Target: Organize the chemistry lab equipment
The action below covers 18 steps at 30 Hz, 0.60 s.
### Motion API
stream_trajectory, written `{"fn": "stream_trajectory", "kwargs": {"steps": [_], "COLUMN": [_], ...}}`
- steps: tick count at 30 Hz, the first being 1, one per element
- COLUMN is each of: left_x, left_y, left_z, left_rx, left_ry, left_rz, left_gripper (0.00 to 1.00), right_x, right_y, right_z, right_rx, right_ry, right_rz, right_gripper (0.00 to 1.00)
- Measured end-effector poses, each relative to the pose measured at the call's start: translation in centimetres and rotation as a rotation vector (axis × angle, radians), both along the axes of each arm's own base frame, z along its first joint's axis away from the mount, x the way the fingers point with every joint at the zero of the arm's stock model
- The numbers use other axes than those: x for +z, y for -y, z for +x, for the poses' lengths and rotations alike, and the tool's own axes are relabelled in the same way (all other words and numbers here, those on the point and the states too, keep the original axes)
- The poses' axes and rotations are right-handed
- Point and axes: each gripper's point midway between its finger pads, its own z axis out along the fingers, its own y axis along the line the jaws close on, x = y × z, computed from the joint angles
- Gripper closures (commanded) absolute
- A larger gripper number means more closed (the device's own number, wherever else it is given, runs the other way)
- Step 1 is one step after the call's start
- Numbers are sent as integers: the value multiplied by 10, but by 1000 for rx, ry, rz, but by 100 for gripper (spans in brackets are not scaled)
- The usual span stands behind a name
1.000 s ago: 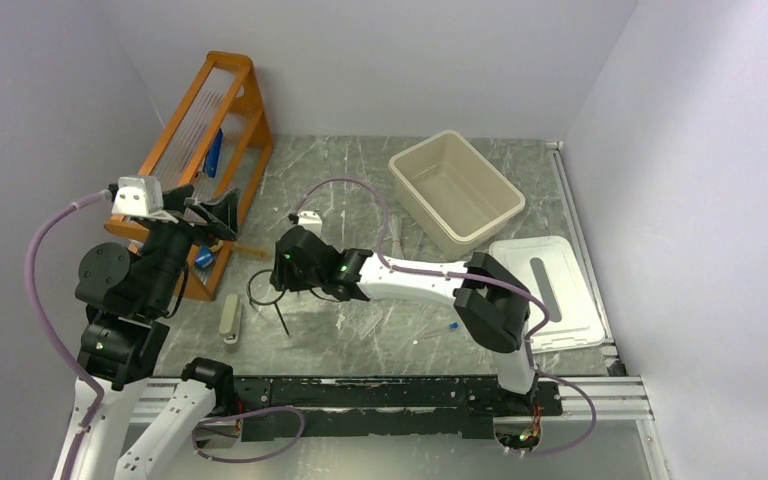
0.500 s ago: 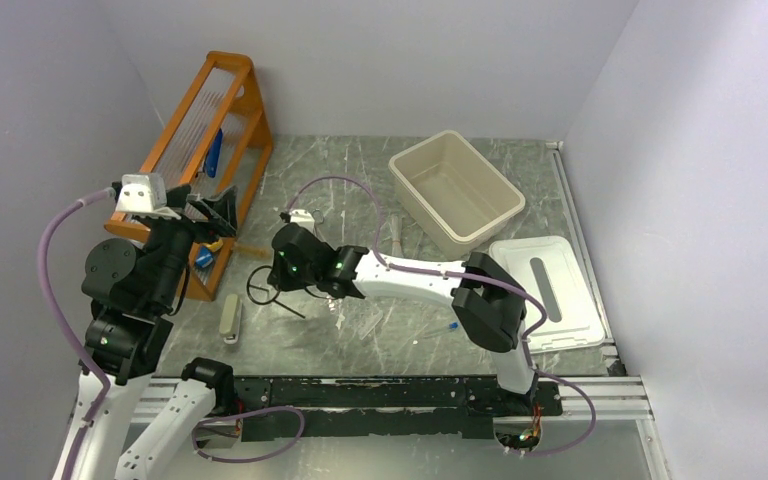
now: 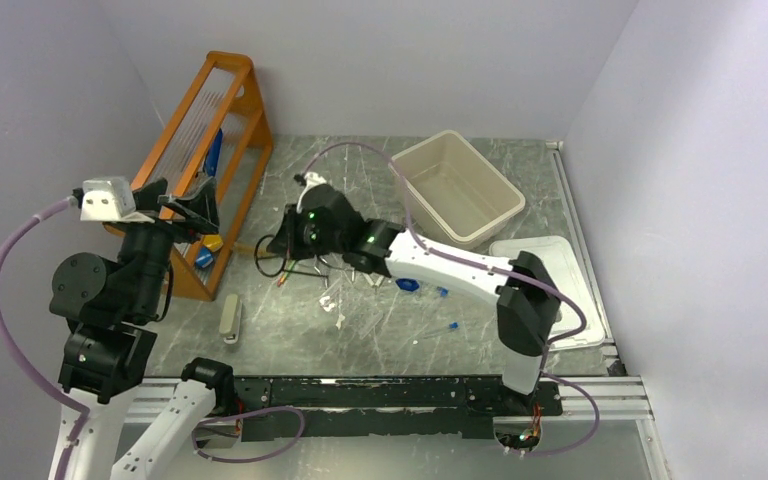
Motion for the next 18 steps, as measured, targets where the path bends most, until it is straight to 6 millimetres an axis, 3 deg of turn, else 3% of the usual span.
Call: {"fn": "stream_trajectory", "kwargs": {"steps": [5,9,12,14,18], "left_x": [-1,-16,-44,-74,-122], "left_y": [5,26,55,78,114], "left_z": [2,16,35,51,77], "left_rx": [-22,-112,-229,-315,-442], "left_ry": [-17,-91,-185,-276,-449], "left_rz": [-36,-107,-177,-232,-336], "left_gripper": [12,13,14,15,17], "right_x": [40,64,81,93,112], "right_y": [29,65,91,107,126], "right_z": [39,76,96,106,111], "right_rx": [-31,-76,-106,-123,-123], "right_ry": [32,59,75,86,100], "right_rz": [80,121,152,174,218], "right_gripper": [100,100,100,100,100]}}
